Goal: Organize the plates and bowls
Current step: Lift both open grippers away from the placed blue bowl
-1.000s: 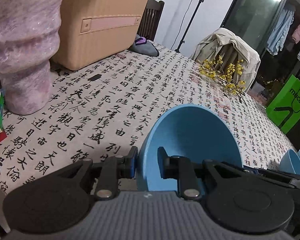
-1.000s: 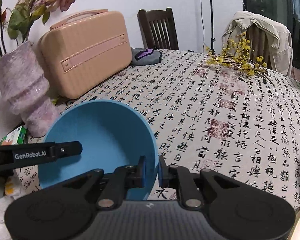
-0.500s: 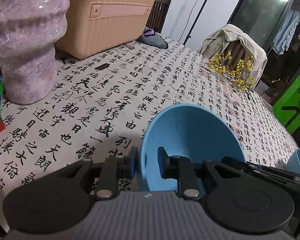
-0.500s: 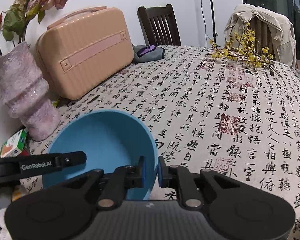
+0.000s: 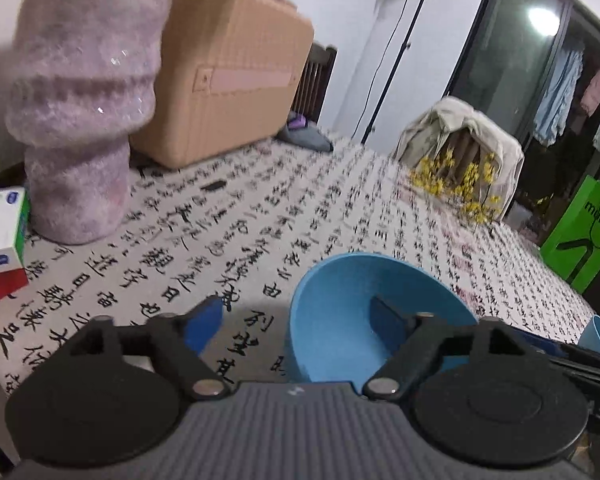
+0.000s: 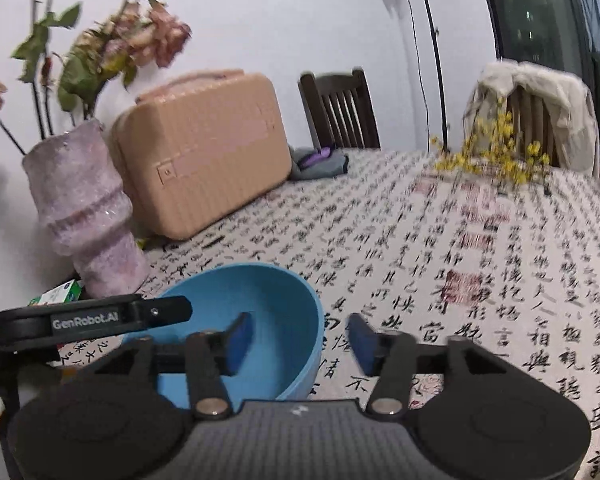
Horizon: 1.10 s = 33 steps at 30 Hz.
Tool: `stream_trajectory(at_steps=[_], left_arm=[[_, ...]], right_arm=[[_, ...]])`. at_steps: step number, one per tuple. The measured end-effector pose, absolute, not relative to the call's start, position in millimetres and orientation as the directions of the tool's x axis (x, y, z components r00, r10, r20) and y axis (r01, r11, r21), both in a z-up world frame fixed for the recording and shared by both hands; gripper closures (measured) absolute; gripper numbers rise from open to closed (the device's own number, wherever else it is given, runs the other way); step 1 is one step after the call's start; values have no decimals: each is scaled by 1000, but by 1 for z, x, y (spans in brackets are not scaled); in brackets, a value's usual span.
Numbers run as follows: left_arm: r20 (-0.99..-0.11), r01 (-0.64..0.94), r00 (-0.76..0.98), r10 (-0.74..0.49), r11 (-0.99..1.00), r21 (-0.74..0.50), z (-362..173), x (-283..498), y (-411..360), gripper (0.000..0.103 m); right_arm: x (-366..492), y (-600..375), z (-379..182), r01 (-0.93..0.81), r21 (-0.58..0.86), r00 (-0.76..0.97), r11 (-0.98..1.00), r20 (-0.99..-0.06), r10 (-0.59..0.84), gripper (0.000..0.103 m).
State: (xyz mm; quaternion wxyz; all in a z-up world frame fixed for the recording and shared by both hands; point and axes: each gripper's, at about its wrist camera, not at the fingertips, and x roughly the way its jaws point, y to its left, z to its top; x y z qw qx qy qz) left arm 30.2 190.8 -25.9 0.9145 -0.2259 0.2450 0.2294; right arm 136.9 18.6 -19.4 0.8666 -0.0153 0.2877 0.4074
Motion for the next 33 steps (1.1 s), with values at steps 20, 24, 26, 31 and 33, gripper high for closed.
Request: stream_trajectory(at_steps=[20, 24, 26, 31, 33], left_arm=[[-312, -463, 869, 385, 854, -236, -36, -40, 136, 0], [-317, -460, 869, 380, 856, -236, -37, -44, 130, 0], [-319, -462, 868, 381, 856, -234, -36, -46, 126, 0], [-309, -447, 876, 370, 863, -236, -35, -52, 115, 0], [-315, -448, 875, 368, 863, -234, -36, -53, 109, 0]], right_arm=[[71, -43, -39, -678, 50, 670, 733, -367, 645, 0], [70, -51, -38, -670, 61, 672, 740, -373, 640, 0], [69, -57, -36, -663, 66, 677, 745, -370, 636, 0], [65, -75, -34, -649, 80, 689, 757, -361, 628, 0], [64, -83, -32, -645, 88, 690, 759, -359, 628, 0]])
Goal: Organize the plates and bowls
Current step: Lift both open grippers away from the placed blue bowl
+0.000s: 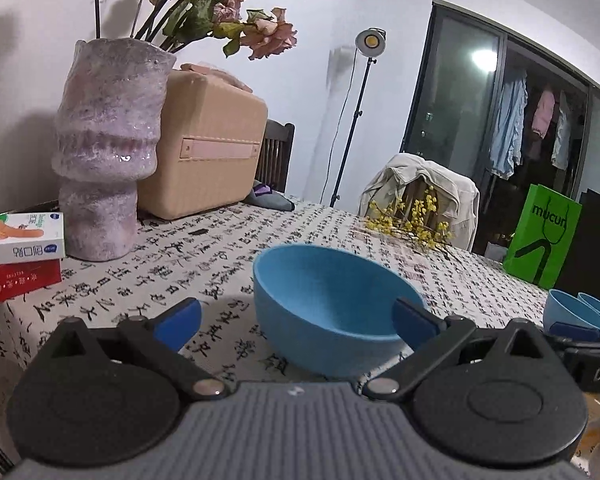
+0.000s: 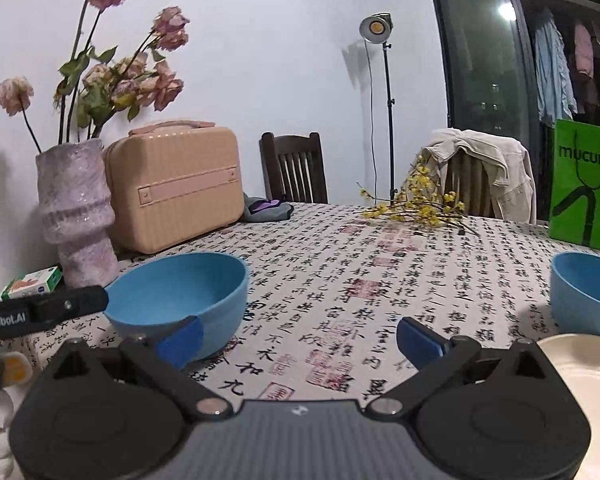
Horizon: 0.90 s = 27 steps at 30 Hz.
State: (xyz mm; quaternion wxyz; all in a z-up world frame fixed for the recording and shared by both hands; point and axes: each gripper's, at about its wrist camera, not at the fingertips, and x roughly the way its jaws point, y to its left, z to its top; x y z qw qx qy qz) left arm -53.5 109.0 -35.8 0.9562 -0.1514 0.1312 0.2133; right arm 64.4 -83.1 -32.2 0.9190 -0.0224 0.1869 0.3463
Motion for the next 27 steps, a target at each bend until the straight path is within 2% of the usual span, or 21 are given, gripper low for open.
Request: stream_trajectory(at_steps=[12, 27], left_arm=[[-293, -431, 885, 362, 875, -219, -26, -50, 76, 0], [-307, -405, 890, 337, 893, -196, -25, -41, 54, 0]], right_arm=[[59, -126, -28, -624, 113, 712, 773, -325, 622, 0], [57, -147, -27, -598, 99, 743, 795, -304, 597, 0]])
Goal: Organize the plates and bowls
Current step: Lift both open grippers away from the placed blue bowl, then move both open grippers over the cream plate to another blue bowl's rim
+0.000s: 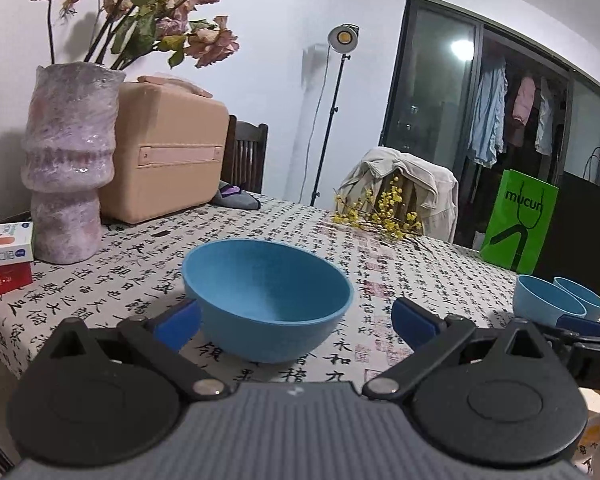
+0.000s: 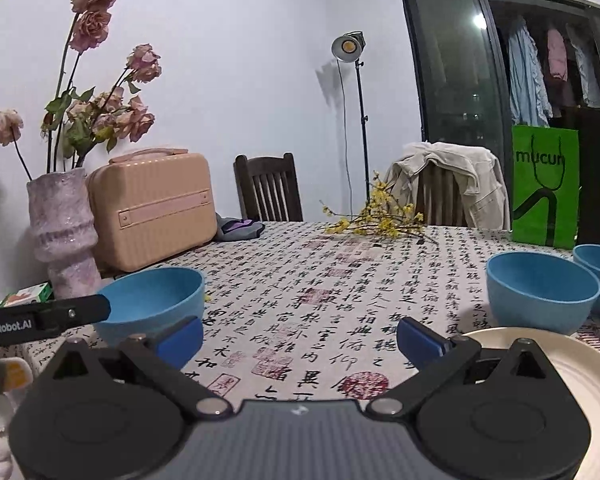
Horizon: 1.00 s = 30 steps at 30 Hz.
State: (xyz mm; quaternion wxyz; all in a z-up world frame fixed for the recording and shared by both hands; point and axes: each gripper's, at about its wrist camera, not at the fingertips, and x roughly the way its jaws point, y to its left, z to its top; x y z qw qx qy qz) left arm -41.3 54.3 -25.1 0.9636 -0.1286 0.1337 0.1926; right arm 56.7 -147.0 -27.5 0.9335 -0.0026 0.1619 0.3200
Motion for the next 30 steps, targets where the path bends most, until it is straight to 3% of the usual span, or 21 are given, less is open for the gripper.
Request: stream_trajectory(at_steps=[30], left_arm=[[-319, -267, 922, 218, 957, -118, -11, 13, -22, 0]], right_arm=[[79, -257, -24, -440, 139, 851, 887, -252, 461, 0]])
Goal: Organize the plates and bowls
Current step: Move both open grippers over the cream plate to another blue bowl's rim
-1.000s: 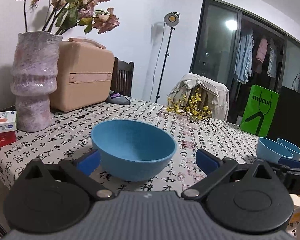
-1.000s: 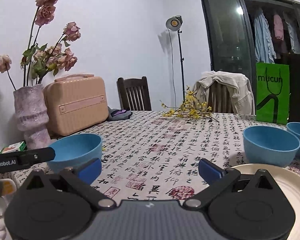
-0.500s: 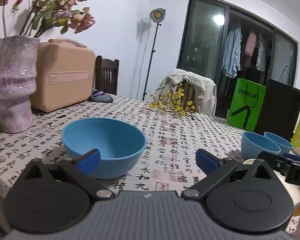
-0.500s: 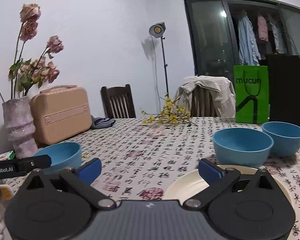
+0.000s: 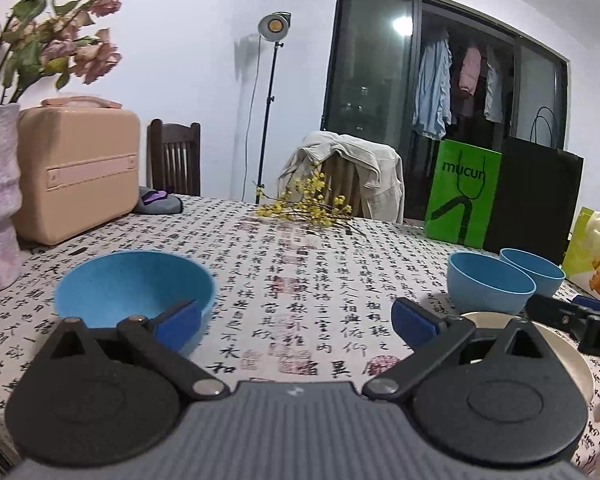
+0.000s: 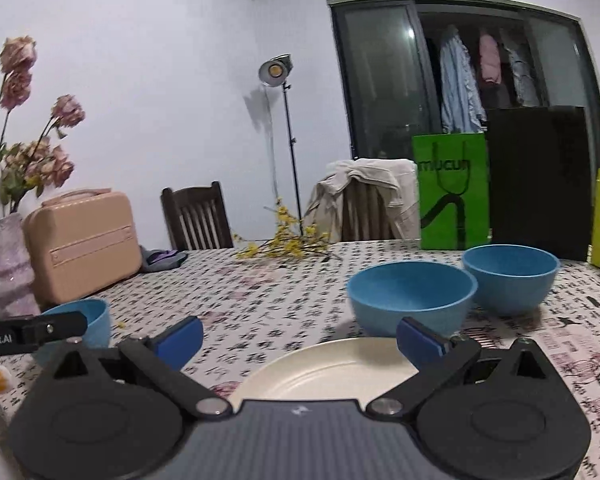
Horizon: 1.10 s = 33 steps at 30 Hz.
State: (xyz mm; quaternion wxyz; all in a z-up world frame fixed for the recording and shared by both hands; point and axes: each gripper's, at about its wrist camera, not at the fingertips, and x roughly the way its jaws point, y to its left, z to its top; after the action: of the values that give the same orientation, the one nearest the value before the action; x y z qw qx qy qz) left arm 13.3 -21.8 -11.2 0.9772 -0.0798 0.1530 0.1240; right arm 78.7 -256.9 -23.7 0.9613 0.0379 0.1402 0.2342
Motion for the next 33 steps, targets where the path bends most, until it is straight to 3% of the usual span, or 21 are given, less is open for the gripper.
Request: stream_trajectory(at_steps=[11, 33], left_arm=[[-321, -210, 932, 168, 972, -102, -3, 46, -46, 0], [-333, -162, 935, 121, 982, -100, 20, 113, -65, 0]], right_arm=[[107, -296, -17, -374, 139, 887, 917, -237, 397, 0], [178, -319, 24, -386, 105, 874, 916, -278, 400, 0]])
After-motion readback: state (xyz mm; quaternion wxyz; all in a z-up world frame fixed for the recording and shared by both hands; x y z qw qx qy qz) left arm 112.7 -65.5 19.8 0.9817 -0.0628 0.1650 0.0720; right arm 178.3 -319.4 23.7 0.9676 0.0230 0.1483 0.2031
